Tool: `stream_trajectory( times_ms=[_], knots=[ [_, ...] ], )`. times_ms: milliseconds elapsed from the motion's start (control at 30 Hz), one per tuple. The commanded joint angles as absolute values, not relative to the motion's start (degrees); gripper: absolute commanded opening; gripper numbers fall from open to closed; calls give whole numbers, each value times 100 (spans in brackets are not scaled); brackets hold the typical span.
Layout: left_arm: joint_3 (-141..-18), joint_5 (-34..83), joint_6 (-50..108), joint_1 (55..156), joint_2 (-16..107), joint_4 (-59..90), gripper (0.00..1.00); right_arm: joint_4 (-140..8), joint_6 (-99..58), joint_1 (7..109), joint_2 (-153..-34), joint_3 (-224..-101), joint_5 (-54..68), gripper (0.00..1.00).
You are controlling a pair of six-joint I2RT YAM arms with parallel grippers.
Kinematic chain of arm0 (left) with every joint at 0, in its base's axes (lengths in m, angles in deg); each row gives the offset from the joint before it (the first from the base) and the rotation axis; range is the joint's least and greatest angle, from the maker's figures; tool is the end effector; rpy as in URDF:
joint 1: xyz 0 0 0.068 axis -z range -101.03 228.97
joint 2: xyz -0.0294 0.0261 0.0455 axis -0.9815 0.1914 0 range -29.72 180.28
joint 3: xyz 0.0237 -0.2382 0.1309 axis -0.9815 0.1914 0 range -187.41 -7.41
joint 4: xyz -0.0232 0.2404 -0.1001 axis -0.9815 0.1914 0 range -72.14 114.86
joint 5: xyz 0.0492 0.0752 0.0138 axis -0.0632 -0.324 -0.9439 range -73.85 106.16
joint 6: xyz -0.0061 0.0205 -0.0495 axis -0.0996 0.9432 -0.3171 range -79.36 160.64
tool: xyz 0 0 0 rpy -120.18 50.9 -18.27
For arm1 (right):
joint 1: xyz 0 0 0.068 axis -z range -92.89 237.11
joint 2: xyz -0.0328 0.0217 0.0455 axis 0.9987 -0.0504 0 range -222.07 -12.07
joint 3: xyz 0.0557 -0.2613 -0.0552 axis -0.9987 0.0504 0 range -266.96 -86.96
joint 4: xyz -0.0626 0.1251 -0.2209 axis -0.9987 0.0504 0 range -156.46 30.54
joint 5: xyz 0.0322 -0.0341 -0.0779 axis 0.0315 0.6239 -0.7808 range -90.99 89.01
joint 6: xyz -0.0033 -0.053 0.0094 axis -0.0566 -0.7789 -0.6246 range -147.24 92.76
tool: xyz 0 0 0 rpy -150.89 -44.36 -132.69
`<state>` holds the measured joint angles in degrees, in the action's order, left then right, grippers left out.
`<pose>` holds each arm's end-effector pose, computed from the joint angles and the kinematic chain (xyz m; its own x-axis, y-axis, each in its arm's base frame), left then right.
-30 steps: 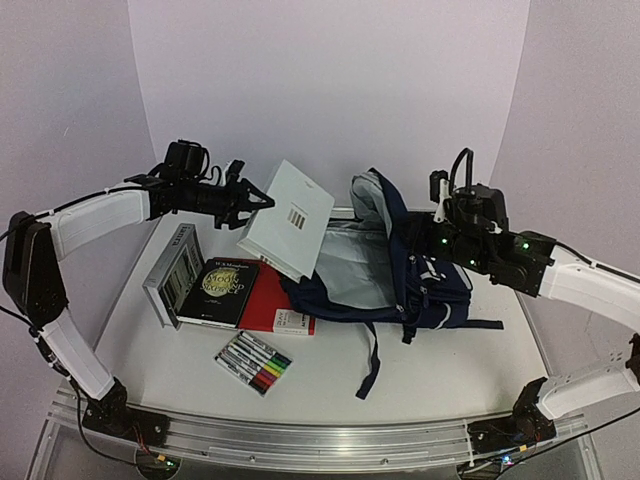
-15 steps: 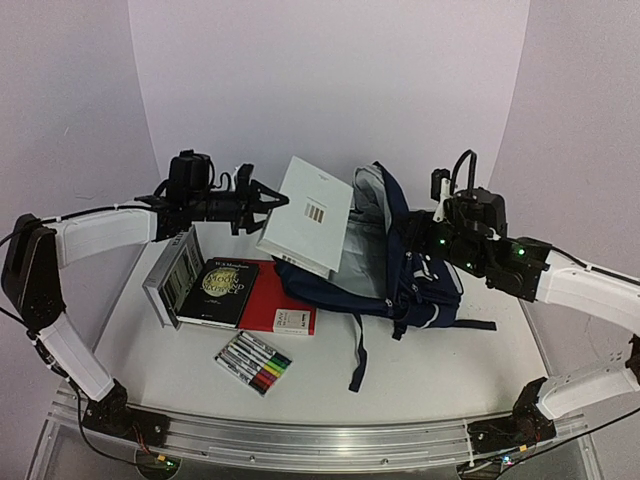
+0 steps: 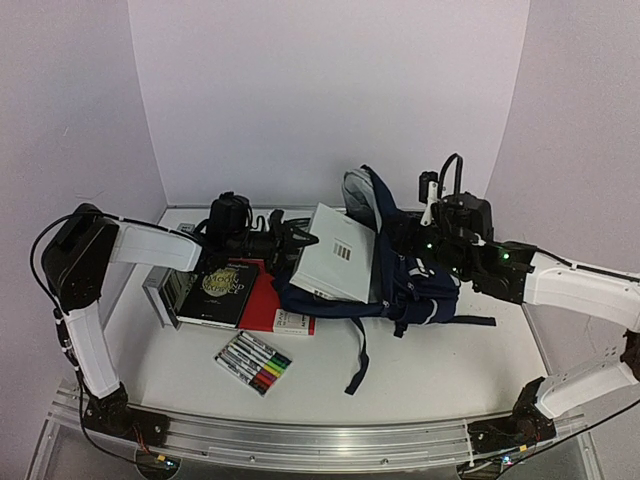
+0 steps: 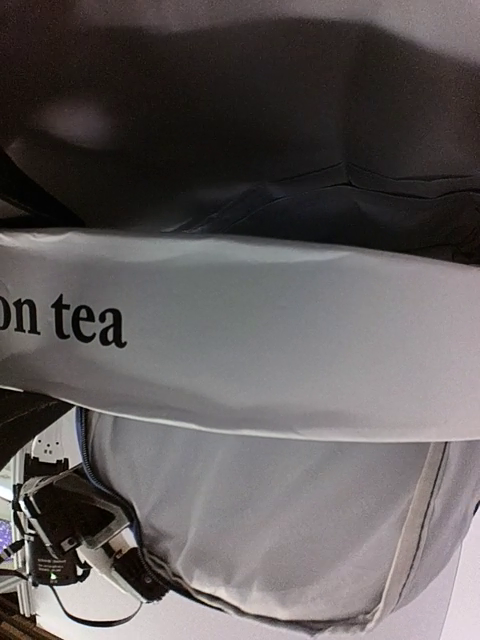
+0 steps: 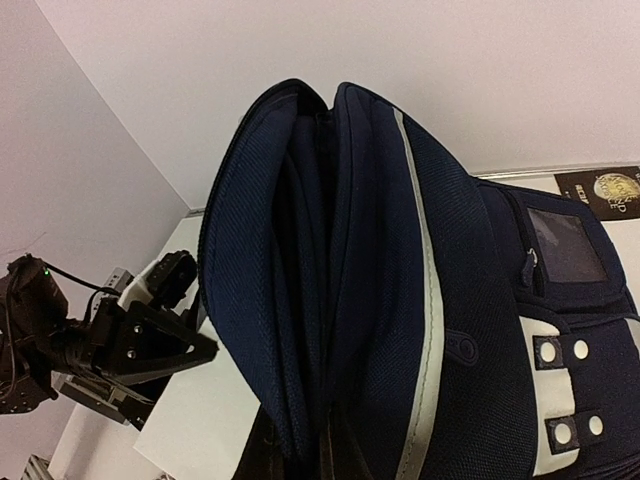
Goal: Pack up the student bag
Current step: Place the book in the student bag.
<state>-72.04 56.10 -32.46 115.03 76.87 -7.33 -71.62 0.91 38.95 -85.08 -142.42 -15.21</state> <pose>0.3217 -0.2627 0.2180 -0.9751 -0.1973 -0.1009 0.0524 0.2374 -0.9700 0.2070 0.2181 0.3261 -0.3913 0.2486 -0.8861 -0.4282 0.8031 0.4144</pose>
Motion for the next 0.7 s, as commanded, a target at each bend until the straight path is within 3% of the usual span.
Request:
stream_trajectory(
  times_ms=[0, 433, 500, 667],
  knots=[
    [-7807, 5288, -3339, 11576, 8019, -1297, 38, -9105, -117, 3629, -8380, -14697, -2004, 0],
    [-9111, 4630, -3380, 11891, 9465, -1480, 39, -9357, -343, 3008, -9145, -15061, -2645, 0],
    [-9308, 4641, -3149, 11927, 9626, -1145, 43, -9357, -353, 2999, -9199, -15068, -2649, 0],
    [-9683, 4651, -2211, 11925, 9756, 403, 63, -9291, -366, 3001, -9190, -15039, -2772, 0]
  ],
)
